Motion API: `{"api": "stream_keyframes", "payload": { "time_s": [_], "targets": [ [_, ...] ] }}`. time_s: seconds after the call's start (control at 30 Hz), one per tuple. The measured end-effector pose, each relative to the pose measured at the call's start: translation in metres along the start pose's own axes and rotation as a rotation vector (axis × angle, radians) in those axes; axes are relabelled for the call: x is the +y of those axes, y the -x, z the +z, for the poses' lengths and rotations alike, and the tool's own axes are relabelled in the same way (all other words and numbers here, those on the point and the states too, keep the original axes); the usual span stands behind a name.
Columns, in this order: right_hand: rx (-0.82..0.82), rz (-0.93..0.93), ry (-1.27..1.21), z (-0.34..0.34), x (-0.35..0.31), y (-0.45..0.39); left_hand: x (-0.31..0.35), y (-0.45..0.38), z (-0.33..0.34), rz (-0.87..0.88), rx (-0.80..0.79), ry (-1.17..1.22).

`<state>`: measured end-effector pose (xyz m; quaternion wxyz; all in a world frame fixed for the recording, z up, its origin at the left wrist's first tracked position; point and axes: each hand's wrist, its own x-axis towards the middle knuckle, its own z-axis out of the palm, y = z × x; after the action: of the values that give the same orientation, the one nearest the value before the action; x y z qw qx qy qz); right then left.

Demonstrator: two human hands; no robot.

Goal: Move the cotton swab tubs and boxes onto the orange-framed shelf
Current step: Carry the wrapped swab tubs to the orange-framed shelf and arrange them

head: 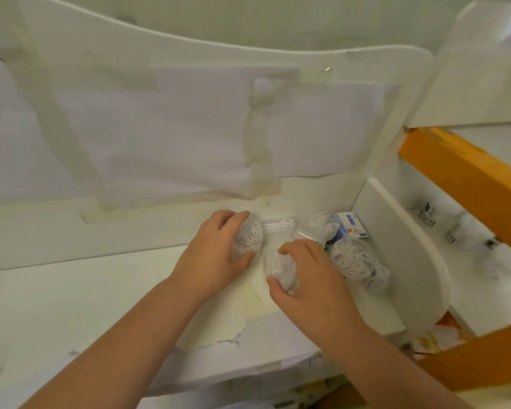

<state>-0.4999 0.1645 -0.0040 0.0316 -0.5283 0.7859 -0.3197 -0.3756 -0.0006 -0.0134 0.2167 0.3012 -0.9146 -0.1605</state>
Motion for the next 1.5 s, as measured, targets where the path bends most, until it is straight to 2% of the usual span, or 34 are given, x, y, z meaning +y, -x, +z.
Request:
{"api": "stream_keyframes", "payload": {
  "time_s": [0.37, 0.6, 0.83, 1.03, 1.23, 1.5],
  "targets": [
    [0.099, 0.057, -0.048, -0.041, 0.006, 0.023, 0.009, 0.009, 0.006, -0.075, 0.099, 0.112],
    [0.157, 0.023, -0.113, -0.076, 0.016, 0.047, 0.056, 0.033, -0.021, -0.081, 0.189, 0.076],
    [0.172, -0.094, -0.149, -0.124, 0.043, 0.11, 0.152, 0.068, -0.028, -0.001, 0.238, 0.067],
    [0.17, -0.14, -0.173, -0.189, 0.091, 0.187, 0.256, 0.104, -0.008, 0.046, 0.232, 0.113],
    [0.191, -0.06, -0.144, -0.255, 0.161, 0.246, 0.355, 0.128, 0.025, 0.116, 0.201, 0.167],
    [0.292, 0.131, -0.098, -0.315, 0.248, 0.267, 0.453, 0.119, 0.068, 0.222, 0.098, 0.178]
  ]
}}
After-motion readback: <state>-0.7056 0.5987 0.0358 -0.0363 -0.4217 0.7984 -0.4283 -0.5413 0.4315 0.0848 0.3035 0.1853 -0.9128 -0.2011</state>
